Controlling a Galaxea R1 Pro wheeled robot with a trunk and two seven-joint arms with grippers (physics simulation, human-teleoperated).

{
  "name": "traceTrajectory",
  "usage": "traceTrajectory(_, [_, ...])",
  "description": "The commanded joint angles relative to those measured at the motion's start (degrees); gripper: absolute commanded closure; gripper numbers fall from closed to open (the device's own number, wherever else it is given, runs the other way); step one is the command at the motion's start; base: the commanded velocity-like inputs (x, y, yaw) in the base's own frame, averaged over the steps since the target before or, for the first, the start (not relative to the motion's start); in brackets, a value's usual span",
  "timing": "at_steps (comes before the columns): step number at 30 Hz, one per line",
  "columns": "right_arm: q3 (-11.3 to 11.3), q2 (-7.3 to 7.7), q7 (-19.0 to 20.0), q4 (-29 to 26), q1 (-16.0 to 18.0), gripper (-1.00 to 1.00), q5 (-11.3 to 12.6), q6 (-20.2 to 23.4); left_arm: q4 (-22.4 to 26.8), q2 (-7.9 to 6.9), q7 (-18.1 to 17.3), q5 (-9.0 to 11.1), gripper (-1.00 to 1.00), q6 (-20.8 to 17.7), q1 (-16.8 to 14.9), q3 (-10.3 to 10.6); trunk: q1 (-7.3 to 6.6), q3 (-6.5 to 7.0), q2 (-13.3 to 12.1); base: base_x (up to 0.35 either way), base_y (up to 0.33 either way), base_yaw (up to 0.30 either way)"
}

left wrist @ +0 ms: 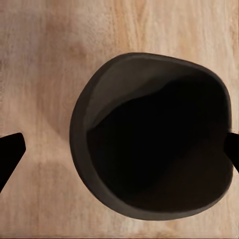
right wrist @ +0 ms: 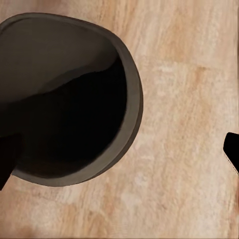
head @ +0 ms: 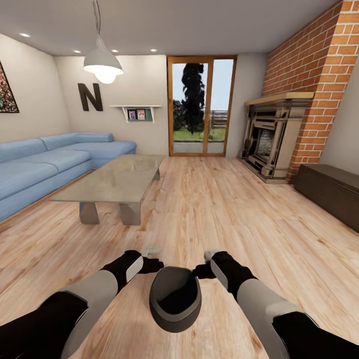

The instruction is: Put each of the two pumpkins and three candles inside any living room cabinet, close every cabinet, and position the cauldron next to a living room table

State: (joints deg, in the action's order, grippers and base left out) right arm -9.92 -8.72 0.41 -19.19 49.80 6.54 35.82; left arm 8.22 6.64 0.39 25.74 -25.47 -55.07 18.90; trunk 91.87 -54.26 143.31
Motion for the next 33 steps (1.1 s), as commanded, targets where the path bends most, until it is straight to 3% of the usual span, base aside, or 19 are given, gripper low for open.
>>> traceTrajectory(1, [-0.50, 0.00, -0.14, 0.57, 0.03, -1.00, 0.54, -0.73, -0.73, 0.02, 0.08, 0.45, -1.00, -0.06, -0.03, 0.43, -0.01, -0.06, 0.03, 0.023, 0.000, 0.000])
traceTrajectory(5, [-0.58, -1.28, -0.21, 2.14, 0.04, -1.00, 0.54, -2.31, -3.06, 0.25, 0.12, 0.45, -1.00, 2.42, 0.23, 0.44, -0.01, -0.06, 0.03, 0.010, 0.000, 0.000])
traceTrajectory(8, [-0.61, -1.28, -0.23, 2.52, 0.04, -1.00, 0.50, -2.79, -3.63, 0.35, 0.13, 0.49, -1.00, 4.71, 0.42, 0.38, -0.01, -0.06, 0.03, 0.002, 0.000, 0.000])
traceTrajectory(16, [-0.70, -1.28, -0.63, 2.94, 0.04, -1.00, 0.37, -6.91, -3.82, 0.39, 1.44, 0.54, -1.00, 5.87, 0.53, 0.35, -0.01, -0.06, 0.03, 0.000, 0.000, 0.000])
traceTrajectory(18, [-0.74, -1.28, -2.32, 2.98, 0.04, -1.00, 0.36, -7.39, -3.86, 0.39, 1.78, 0.54, -1.00, 5.91, 0.54, 0.35, -0.01, -0.06, 0.03, 0.000, 0.000, 0.000])
traceTrajectory(22, [-0.92, -1.28, -11.68, 2.96, 0.04, -1.00, 0.39, -8.47, -3.84, 0.43, 2.10, 0.54, -1.00, 5.95, 0.56, 0.35, -0.01, -0.06, 0.03, 0.000, 0.000, 0.000])
traceTrajectory(23, [-0.94, -1.28, -12.25, 2.95, 0.04, -1.00, 0.39, -8.81, -3.84, 0.45, 2.12, 0.57, -1.00, 5.95, 0.57, 0.35, -0.01, -0.06, 0.03, 0.000, 0.000, 0.000])
traceTrajectory(33, [-0.94, -1.28, -10.87, 2.77, 0.04, -1.00, 0.50, -8.76, -3.83, 0.71, 2.24, 0.56, -1.00, 5.94, 0.50, 0.35, -0.01, -0.06, 0.03, 0.000, 0.000, 0.000])
